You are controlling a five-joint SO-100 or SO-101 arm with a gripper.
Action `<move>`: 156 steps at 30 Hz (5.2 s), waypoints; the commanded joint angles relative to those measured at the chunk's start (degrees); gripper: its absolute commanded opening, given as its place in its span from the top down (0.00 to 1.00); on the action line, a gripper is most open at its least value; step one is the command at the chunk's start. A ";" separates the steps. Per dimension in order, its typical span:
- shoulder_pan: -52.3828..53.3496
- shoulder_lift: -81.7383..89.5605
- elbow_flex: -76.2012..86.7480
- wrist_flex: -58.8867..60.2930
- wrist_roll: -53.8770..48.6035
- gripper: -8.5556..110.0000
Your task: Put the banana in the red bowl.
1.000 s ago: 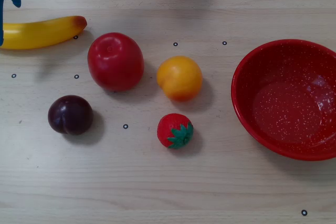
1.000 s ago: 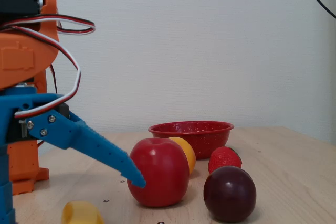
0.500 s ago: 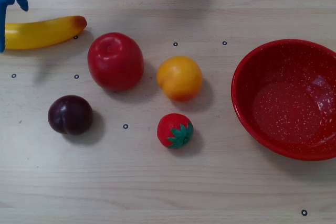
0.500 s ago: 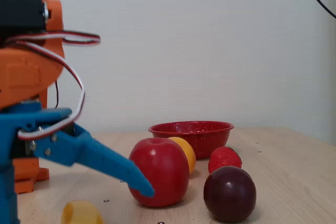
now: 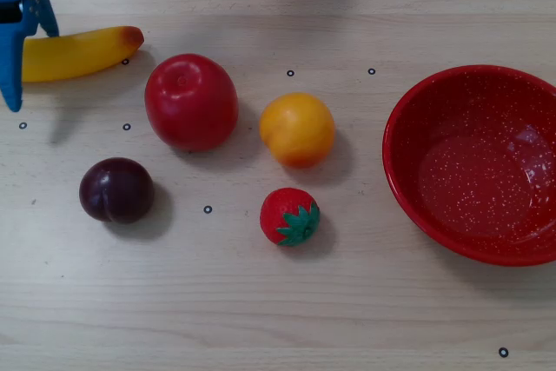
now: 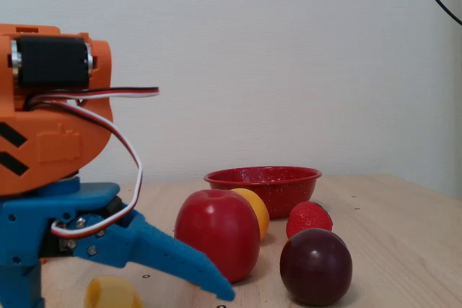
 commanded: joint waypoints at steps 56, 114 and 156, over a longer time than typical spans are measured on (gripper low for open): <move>3.16 0.62 -6.59 0.26 2.46 0.60; 7.12 25.05 0.18 11.51 -5.10 0.93; 78.13 61.00 25.66 0.62 -47.64 0.93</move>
